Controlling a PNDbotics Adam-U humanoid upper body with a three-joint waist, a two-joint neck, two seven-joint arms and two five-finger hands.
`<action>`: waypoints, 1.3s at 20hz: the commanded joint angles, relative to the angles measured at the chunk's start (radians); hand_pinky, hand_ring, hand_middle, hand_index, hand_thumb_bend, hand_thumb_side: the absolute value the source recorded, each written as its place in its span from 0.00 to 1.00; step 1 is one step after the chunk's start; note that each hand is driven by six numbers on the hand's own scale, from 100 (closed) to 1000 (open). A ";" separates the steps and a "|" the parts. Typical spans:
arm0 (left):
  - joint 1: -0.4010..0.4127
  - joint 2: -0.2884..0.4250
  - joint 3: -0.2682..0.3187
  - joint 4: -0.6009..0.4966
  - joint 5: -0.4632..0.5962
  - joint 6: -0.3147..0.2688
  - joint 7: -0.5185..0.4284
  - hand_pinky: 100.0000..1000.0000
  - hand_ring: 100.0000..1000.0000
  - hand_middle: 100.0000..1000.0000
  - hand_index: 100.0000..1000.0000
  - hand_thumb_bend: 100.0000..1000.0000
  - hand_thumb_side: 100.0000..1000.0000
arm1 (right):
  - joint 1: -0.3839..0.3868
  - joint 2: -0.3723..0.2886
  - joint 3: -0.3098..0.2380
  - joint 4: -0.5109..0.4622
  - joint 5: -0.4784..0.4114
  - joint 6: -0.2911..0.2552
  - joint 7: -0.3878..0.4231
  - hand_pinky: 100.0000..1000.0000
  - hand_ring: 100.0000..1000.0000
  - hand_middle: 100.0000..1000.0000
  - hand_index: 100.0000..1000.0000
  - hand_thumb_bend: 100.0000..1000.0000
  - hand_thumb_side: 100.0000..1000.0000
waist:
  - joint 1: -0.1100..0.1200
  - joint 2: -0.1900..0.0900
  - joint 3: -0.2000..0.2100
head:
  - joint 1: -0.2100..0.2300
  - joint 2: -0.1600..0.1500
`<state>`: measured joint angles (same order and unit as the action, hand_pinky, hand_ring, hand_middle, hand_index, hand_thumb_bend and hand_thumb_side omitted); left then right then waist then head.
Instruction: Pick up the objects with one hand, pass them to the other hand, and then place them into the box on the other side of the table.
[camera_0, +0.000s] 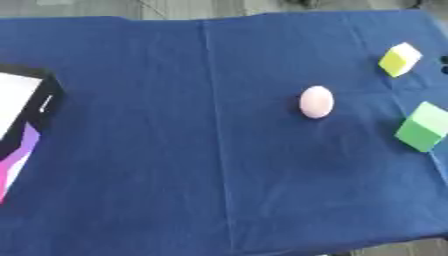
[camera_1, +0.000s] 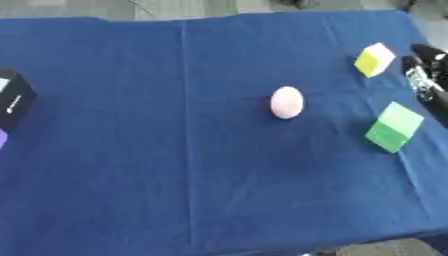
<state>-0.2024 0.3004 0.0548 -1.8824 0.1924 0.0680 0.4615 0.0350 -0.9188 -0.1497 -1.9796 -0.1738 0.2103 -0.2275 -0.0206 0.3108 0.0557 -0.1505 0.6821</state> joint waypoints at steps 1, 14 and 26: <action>-0.006 0.025 0.008 -0.012 -0.006 0.000 0.002 0.75 0.70 0.77 0.91 0.12 0.91 | -0.014 -0.100 -0.021 -0.020 0.017 0.087 -0.011 0.87 0.86 0.83 0.94 0.00 0.67 | 0.000 -0.007 0.001 | -0.014 -0.019; -0.044 0.065 -0.009 -0.058 -0.006 0.012 -0.019 0.76 0.70 0.77 0.91 0.11 0.91 | -0.160 -0.207 -0.023 0.140 0.068 0.156 0.094 0.89 0.89 0.85 0.96 0.00 0.60 | 0.002 0.046 0.035 | -0.071 -0.081; -0.040 0.068 -0.011 -0.096 0.000 0.026 -0.023 0.76 0.70 0.77 0.91 0.10 0.91 | -0.172 -0.194 -0.040 0.270 0.158 0.125 0.131 0.92 0.90 0.84 0.97 0.00 0.45 | 0.002 0.084 0.103 | -0.141 -0.118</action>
<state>-0.2399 0.3450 0.0416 -1.9562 0.1922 0.0912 0.4389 -0.1278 -1.0783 -0.1679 -1.7173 -0.0242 0.3420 -0.0980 -0.0189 0.4113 0.1615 -0.2840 0.5807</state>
